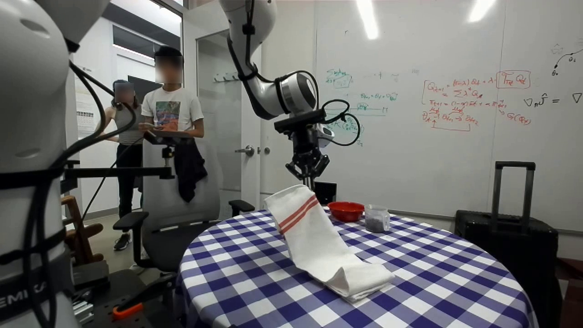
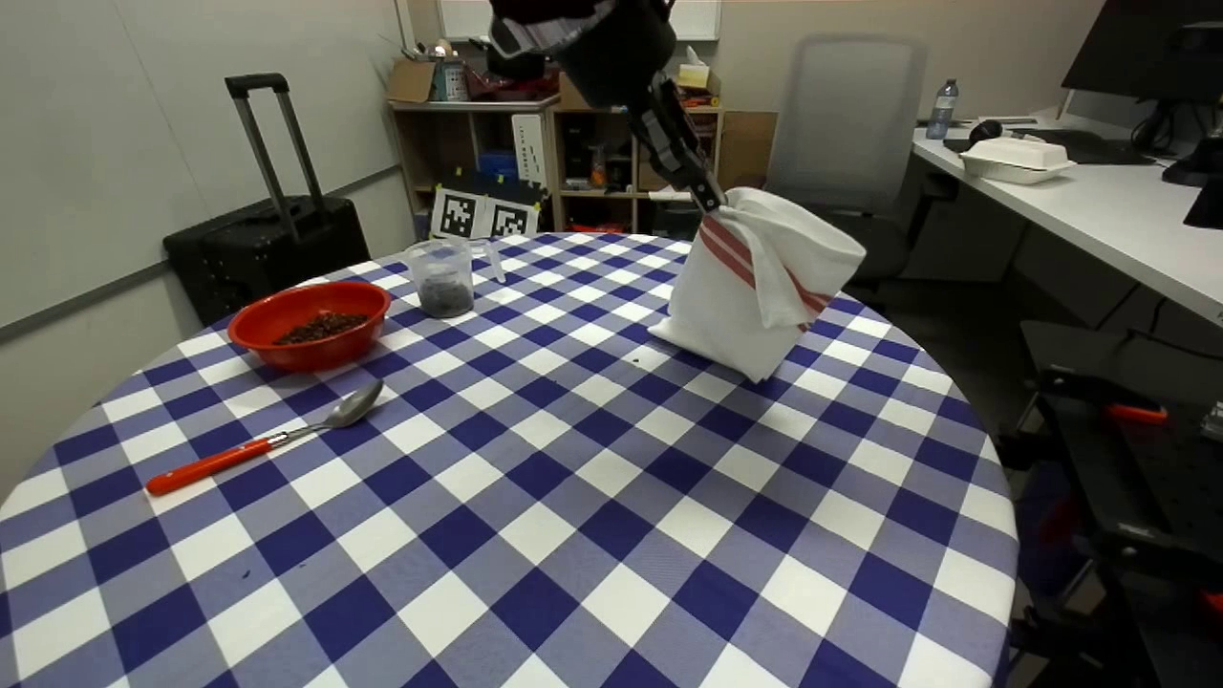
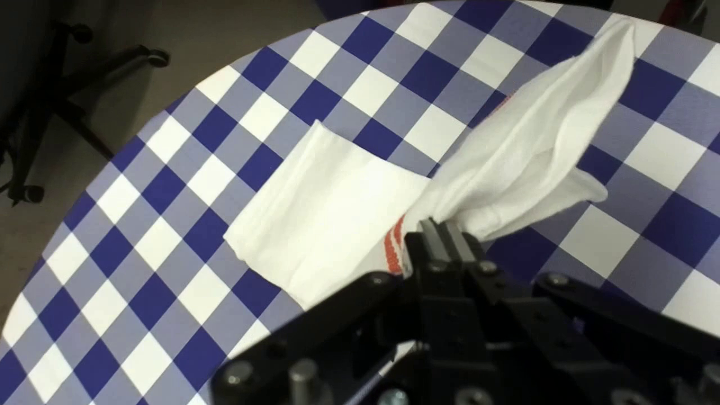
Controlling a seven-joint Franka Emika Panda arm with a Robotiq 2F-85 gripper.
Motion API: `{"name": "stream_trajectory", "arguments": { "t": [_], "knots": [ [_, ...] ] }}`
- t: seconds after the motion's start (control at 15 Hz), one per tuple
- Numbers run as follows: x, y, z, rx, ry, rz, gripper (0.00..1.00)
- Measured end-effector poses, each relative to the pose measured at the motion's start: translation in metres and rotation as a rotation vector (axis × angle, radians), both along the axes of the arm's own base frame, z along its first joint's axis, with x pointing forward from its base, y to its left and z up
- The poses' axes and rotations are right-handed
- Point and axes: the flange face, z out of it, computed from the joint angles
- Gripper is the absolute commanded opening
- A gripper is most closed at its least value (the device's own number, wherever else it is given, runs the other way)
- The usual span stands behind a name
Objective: Fold the towel on the table
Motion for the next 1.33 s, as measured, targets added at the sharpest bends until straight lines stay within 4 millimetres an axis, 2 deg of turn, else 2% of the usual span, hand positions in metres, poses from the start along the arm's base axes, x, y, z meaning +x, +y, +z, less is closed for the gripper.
{"name": "stream_trajectory", "arguments": {
  "t": [0.13,0.27,0.73,0.93,1.13,1.33],
  "knots": [
    [0.007,-0.01,-0.016,0.021,0.011,-0.037,0.0],
    [0.016,-0.021,-0.023,0.038,0.011,-0.073,0.0],
    [0.025,-0.08,-0.009,0.015,0.012,-0.066,0.0],
    [0.023,-0.104,-0.014,-0.041,0.004,-0.034,0.0],
    [0.022,-0.111,-0.031,-0.088,-0.041,0.04,0.0],
    [0.021,-0.1,-0.056,-0.151,-0.105,0.141,0.0]
  ]
}}
